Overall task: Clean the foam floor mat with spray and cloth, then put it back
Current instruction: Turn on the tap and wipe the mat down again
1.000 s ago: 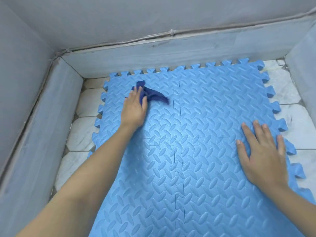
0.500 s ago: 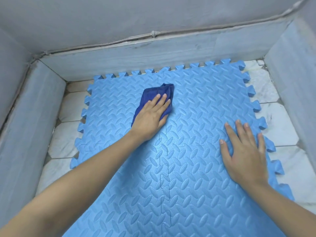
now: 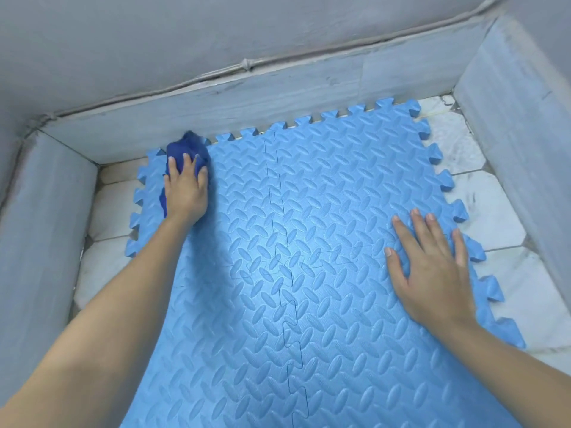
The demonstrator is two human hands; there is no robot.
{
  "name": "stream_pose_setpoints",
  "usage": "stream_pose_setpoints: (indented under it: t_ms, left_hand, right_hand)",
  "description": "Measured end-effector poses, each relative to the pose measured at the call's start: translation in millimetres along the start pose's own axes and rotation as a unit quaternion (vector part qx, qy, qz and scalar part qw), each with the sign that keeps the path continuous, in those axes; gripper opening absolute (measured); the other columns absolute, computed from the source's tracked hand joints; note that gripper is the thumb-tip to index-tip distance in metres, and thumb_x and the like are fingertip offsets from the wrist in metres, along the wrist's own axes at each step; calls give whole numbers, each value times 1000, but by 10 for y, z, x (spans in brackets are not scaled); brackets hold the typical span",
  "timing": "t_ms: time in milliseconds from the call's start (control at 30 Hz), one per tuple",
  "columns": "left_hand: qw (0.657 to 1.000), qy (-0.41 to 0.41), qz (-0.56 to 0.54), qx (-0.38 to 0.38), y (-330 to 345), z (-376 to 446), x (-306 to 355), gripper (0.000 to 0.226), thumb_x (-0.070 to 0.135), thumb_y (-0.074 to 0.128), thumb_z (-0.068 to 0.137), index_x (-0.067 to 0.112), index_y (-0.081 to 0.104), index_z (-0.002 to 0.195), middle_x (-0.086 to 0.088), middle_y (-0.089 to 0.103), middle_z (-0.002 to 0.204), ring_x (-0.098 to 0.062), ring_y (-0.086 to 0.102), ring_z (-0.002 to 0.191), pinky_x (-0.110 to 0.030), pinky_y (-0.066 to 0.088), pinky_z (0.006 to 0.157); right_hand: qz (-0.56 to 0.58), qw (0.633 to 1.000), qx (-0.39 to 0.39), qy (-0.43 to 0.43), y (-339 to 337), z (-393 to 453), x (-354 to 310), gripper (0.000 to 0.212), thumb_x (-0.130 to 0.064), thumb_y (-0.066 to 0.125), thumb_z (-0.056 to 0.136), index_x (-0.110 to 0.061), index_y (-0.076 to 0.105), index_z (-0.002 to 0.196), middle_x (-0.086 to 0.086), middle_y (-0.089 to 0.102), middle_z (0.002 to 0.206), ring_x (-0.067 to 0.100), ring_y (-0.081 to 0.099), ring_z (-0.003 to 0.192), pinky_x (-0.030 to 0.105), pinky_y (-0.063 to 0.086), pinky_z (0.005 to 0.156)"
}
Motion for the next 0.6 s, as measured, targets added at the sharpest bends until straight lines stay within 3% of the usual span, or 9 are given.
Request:
stream_pose_setpoints:
  t_ms: [133,233,333,400,467,600]
  left_hand:
    - [995,80,60,5,348,-216,713,49,25,31,100,16,31,148,-6,22,159,-22,9,148,-41,9,119]
    - [976,201,62,-50,676,-567,1616,51,28,34,100,18,27,150,-3,19,160,-19,9,148,-38,8,119]
    - [918,367,84,-124,1105,-1178,2610,55,30,35,100,21,21,152,2,14,161,-16,5,149,-36,4,119]
    - [876,440,127,-152,1273,-1383,2905,58,29,38,99,22,16,152,5,11,161,-14,3,148,-35,3,119]
    - [870,453,130,-144,1237,-1239,2881,59,27,39,99,22,15,152,7,9,161,-13,1,148,-35,3,120]
    - [953,281,85,-82,991,-493,2297,55,25,36,100,17,20,152,0,11,161,-22,2,149,-42,14,118]
  right_hand:
    - [-4,1000,4,1,2,-7,-4,57,-45,30,96,-21,41,147,6,32,158,24,24,148,50,11,120]
    - [2,1000,4,4,-5,-14,-11,58,-46,29,96,-21,40,147,6,32,158,24,24,148,51,11,120]
    - [4,1000,9,8,-11,-9,-18,58,-46,29,95,-22,41,147,7,34,157,24,25,147,51,12,120]
    - [4,1000,11,6,-6,-5,-26,58,-46,30,95,-23,41,147,6,34,157,24,25,147,51,12,120]
    - [2,1000,13,2,-2,-6,-19,57,-45,31,96,-23,41,147,5,34,157,23,26,147,50,13,120]
    - [6,1000,20,-1,0,-9,-18,54,-43,34,96,-22,44,145,5,35,156,23,26,147,50,13,120]
Point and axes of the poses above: each hand's wrist, its own z-axis towards the middle knuckle, its own y-axis out of the palm, x = y × z, the point moved 10 cm from there along z, towards the middle knuckle
